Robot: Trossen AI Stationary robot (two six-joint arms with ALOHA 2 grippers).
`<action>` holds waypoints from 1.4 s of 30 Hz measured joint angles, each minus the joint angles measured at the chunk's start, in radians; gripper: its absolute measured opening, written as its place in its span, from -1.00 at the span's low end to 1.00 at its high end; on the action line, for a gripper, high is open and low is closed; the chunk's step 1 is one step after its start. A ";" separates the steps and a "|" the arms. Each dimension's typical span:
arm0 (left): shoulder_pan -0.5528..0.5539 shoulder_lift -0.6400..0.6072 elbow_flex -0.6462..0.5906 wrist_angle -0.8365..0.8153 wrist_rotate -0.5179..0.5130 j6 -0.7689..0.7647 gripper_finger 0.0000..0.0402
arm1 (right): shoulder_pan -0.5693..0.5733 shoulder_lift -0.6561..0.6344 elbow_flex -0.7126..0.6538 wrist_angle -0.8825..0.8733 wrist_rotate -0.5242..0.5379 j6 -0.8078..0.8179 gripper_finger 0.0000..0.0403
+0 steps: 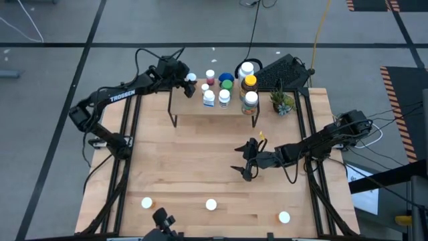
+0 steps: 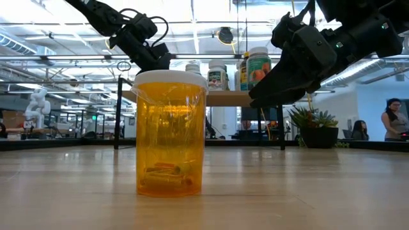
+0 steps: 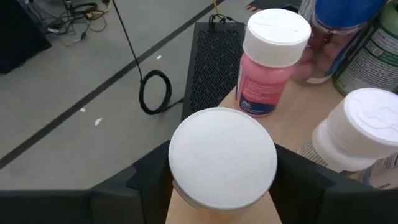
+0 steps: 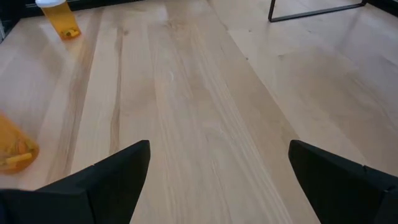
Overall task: Pick and place medicine bottles onto shelf by color
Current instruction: Put the top left orange pill bottle on the shelf, then put the middle orange pill bottle on the shelf
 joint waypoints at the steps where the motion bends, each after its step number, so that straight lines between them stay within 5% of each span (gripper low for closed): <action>1: 0.000 0.000 0.000 0.001 0.000 0.000 0.19 | 0.000 0.000 0.000 0.000 0.000 0.000 0.89; 12: -0.010 -0.021 0.010 -0.018 -0.011 0.007 0.71 | 0.000 0.000 0.000 0.001 -0.054 -0.029 0.89; 19: -0.141 -0.170 0.104 -0.120 -0.011 0.056 0.89 | 0.004 0.000 0.000 0.001 -0.143 -0.030 0.89; 29: -0.648 -0.313 0.114 -0.432 0.036 0.007 0.79 | 0.154 0.007 0.043 0.056 -0.160 -0.059 0.89; 36: -1.044 -0.232 0.020 -0.288 -0.212 -0.079 0.62 | 0.239 0.124 0.122 0.080 -0.154 -0.090 0.89; 42: -1.205 -0.108 0.002 -0.132 -0.394 -0.198 0.56 | 0.244 0.352 0.137 0.389 -0.160 -0.080 0.89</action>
